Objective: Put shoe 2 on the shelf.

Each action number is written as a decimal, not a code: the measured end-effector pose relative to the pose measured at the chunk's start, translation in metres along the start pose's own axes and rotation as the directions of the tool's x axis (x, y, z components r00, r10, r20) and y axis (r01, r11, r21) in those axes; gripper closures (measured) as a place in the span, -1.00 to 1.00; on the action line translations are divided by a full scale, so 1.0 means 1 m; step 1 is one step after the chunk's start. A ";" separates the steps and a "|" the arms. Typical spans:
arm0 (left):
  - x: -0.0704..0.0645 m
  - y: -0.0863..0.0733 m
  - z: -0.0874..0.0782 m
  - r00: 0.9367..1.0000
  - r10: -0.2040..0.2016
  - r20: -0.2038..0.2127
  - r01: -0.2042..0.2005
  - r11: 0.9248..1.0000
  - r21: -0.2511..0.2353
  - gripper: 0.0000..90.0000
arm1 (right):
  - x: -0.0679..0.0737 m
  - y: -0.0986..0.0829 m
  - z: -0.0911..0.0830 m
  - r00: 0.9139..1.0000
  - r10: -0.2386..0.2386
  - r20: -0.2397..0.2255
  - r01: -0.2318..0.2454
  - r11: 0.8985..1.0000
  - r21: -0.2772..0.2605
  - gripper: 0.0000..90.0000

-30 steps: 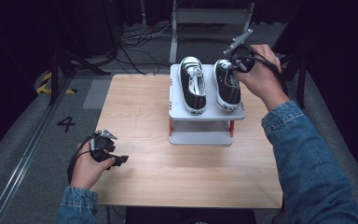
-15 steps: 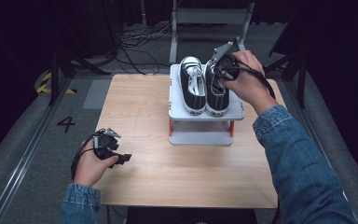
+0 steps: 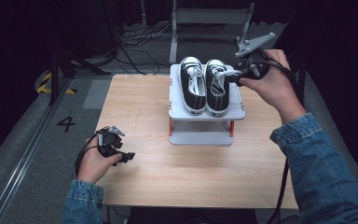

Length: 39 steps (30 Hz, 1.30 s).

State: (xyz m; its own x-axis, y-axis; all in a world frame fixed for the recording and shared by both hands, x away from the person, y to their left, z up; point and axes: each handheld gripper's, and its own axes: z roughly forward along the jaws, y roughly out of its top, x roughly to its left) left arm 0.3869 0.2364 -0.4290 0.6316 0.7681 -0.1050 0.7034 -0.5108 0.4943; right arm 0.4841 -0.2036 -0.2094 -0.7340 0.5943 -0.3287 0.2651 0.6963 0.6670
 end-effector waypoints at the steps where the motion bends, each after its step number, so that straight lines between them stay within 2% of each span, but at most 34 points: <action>1: 0.000 0.001 0.000 1.000 -0.008 0.003 0.008 1.000 0.002 -0.36 | -0.001 -0.003 -0.005 1.000 0.010 0.002 -0.010 1.000 -0.007 0.01; 4: 0.000 0.005 0.000 1.000 0.006 0.003 -0.006 1.000 -0.004 -0.37 | -0.005 -0.019 -0.022 0.999 0.053 0.001 -0.053 0.998 -0.035 -0.06; 9: 0.004 0.009 0.003 1.000 0.004 -0.004 -0.004 1.000 0.004 -0.38 | -0.012 -0.057 -0.049 0.993 0.119 0.020 -0.118 0.992 -0.053 -0.14; 12: 0.006 0.010 0.003 1.000 0.008 -0.005 -0.008 1.000 0.008 -0.38 | -0.014 -0.082 -0.058 0.987 0.157 0.011 -0.156 0.986 -0.064 -0.16; 13: 0.006 0.010 0.003 1.000 0.008 -0.005 -0.008 1.000 0.008 -0.38 | -0.014 -0.082 -0.058 0.987 0.157 0.011 -0.156 0.986 -0.064 -0.16; 14: 0.007 0.010 0.004 1.000 0.002 -0.005 -0.002 1.000 0.014 -0.38 | -0.016 -0.102 -0.063 0.983 0.184 0.014 -0.182 0.981 -0.063 -0.17; 16: 0.007 0.010 0.005 1.000 0.000 -0.008 0.000 1.000 0.014 -0.38 | -0.016 -0.117 -0.066 0.979 0.205 0.017 -0.204 0.977 -0.061 -0.19; 17: 0.007 0.010 0.005 1.000 -0.002 -0.007 0.002 1.000 0.015 -0.38 | -0.016 -0.117 -0.066 0.979 0.205 0.017 -0.204 0.977 -0.061 -0.19; 18: 0.007 0.010 0.005 1.000 -0.004 -0.006 0.004 1.000 0.018 -0.39 | -0.015 -0.129 -0.067 0.976 0.217 0.016 -0.216 0.974 -0.061 -0.20; 19: 0.008 0.009 0.005 1.000 -0.005 -0.005 0.005 1.000 0.025 -0.40 | -0.013 -0.147 -0.066 0.971 0.237 0.007 -0.236 0.970 -0.052 -0.20; 23: 0.008 0.008 0.007 1.000 -0.007 -0.008 0.007 0.999 0.040 -0.43 | -0.006 -0.179 -0.058 0.963 0.268 -0.018 -0.268 0.963 -0.022 -0.21; 25: 0.008 0.007 0.007 1.000 -0.005 -0.007 0.005 0.999 0.046 -0.43 | 0.000 -0.196 -0.051 0.950 0.306 -0.054 -0.307 0.952 -0.012 -0.21; 26: 0.009 0.007 0.007 1.000 -0.003 -0.005 0.004 0.999 0.047 -0.43 | 0.004 -0.207 -0.047 0.939 0.334 -0.081 -0.336 0.942 -0.010 -0.21; 28: 0.009 0.006 0.008 1.000 -0.004 -0.007 0.004 0.999 0.052 -0.43 | 0.010 -0.225 -0.039 0.926 0.363 -0.108 -0.364 0.931 0.013 -0.22; 29: 0.009 0.006 0.008 1.000 -0.004 -0.007 0.004 0.999 0.052 -0.43 | 0.010 -0.225 -0.039 0.926 0.363 -0.108 -0.364 0.931 0.013 -0.22; 30: 0.008 0.006 0.010 1.000 -0.006 -0.007 0.006 0.998 0.056 -0.43 | 0.017 -0.244 -0.028 0.921 0.375 -0.109 -0.372 0.927 0.046 -0.22; 31: 0.008 0.006 0.010 1.000 -0.006 -0.007 0.006 0.998 0.056 -0.43 | 0.020 -0.252 -0.023 0.915 0.387 -0.112 -0.383 0.922 0.056 -0.22; 33: 0.007 0.006 0.011 1.000 -0.001 -0.003 0.001 0.998 0.058 -0.43 | 0.027 -0.266 -0.013 0.912 0.396 -0.106 -0.391 0.918 0.061 -0.22; 35: 0.007 0.006 0.012 1.000 -0.002 -0.002 0.002 0.998 0.059 -0.43 | 0.033 -0.280 -0.003 0.905 0.412 -0.103 -0.407 0.911 0.071 -0.14; 36: 0.007 0.005 0.013 1.000 -0.008 -0.002 0.008 0.998 0.061 -0.43 | 0.036 -0.289 0.006 0.907 0.410 -0.097 -0.401 0.911 0.095 -0.15; 37: 0.007 0.005 0.013 1.000 -0.008 -0.002 0.008 0.998 0.061 -0.43 | 0.036 -0.289 0.006 0.907 0.410 -0.097 -0.401 0.911 0.095 -0.15; 38: 0.008 0.005 0.014 1.000 -0.005 -0.004 0.005 0.998 0.068 -0.43 | 0.040 -0.299 0.013 0.916 0.394 -0.077 -0.386 0.917 0.101 -0.15; 39: 0.008 0.005 0.014 1.000 -0.005 -0.004 0.005 0.998 0.068 -0.43 | 0.040 -0.299 0.013 0.916 0.394 -0.077 -0.386 0.917 0.101 -0.15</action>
State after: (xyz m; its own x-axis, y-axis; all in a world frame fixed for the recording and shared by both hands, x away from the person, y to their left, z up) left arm 0.3997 0.2345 -0.4394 0.6270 0.7720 -0.1041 0.7272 -0.5321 0.4337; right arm 0.3836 -0.3827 -0.4301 -0.6161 0.7876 0.0132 0.5892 0.4497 0.6712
